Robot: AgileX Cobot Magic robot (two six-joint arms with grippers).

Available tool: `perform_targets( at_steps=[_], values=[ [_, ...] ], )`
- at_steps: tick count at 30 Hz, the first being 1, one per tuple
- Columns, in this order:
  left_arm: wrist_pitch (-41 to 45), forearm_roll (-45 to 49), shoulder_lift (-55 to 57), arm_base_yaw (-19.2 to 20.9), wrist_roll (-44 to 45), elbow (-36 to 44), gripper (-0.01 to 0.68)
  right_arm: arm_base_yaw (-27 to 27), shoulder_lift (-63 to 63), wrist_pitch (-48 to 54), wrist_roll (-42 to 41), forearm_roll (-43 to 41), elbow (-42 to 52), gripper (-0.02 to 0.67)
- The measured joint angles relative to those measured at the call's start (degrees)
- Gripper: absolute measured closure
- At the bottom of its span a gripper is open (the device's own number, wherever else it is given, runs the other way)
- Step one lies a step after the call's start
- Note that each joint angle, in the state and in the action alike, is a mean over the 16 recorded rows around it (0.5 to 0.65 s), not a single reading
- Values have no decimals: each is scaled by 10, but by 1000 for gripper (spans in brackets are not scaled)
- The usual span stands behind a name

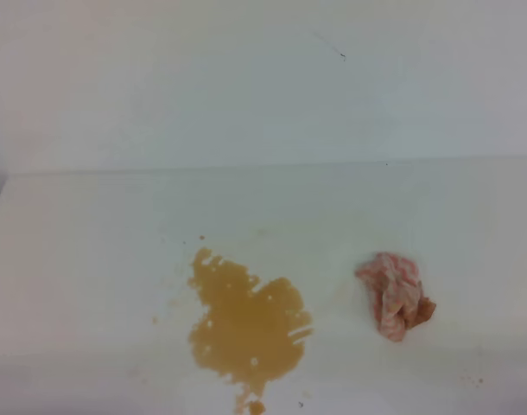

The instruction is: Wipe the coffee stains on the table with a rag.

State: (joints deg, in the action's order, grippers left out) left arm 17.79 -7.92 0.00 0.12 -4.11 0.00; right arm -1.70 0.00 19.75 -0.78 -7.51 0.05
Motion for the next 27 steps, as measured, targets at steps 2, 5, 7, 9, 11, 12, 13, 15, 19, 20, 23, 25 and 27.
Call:
perform_targets(
  at_steps=[2, 5, 7, 9, 11, 12, 13, 15, 19, 20, 23, 25, 27],
  values=[
    [0, 0, 0, 0, 0, 0, 675, 0, 0, 0, 0, 0, 0, 652],
    [0, 0, 0, 0, 0, 0, 675, 0, 0, 0, 0, 0, 0, 652],
    [0, 0, 0, 0, 0, 0, 675, 0, 0, 0, 0, 0, 0, 652],
    [0, 0, 0, 0, 0, 0, 675, 0, 0, 0, 0, 0, 0, 652],
    [0, 0, 0, 0, 0, 0, 675, 0, 0, 0, 0, 0, 0, 652],
    [0, 0, 0, 0, 0, 0, 675, 0, 0, 0, 0, 0, 0, 652],
    [0, 0, 0, 0, 0, 0, 675, 0, 0, 0, 0, 0, 0, 652],
    [0, 0, 0, 0, 0, 0, 675, 0, 0, 0, 0, 0, 0, 652],
    [0, 0, 0, 0, 0, 0, 675, 0, 0, 0, 0, 0, 0, 652],
    [0, 0, 0, 0, 0, 0, 675, 0, 0, 0, 0, 0, 0, 652],
    [0, 0, 0, 0, 0, 0, 675, 0, 0, 0, 0, 0, 0, 652],
    [0, 0, 0, 0, 0, 0, 675, 0, 0, 0, 0, 0, 0, 652],
    [0, 0, 0, 0, 0, 0, 675, 0, 0, 0, 0, 0, 0, 652]
  ],
)
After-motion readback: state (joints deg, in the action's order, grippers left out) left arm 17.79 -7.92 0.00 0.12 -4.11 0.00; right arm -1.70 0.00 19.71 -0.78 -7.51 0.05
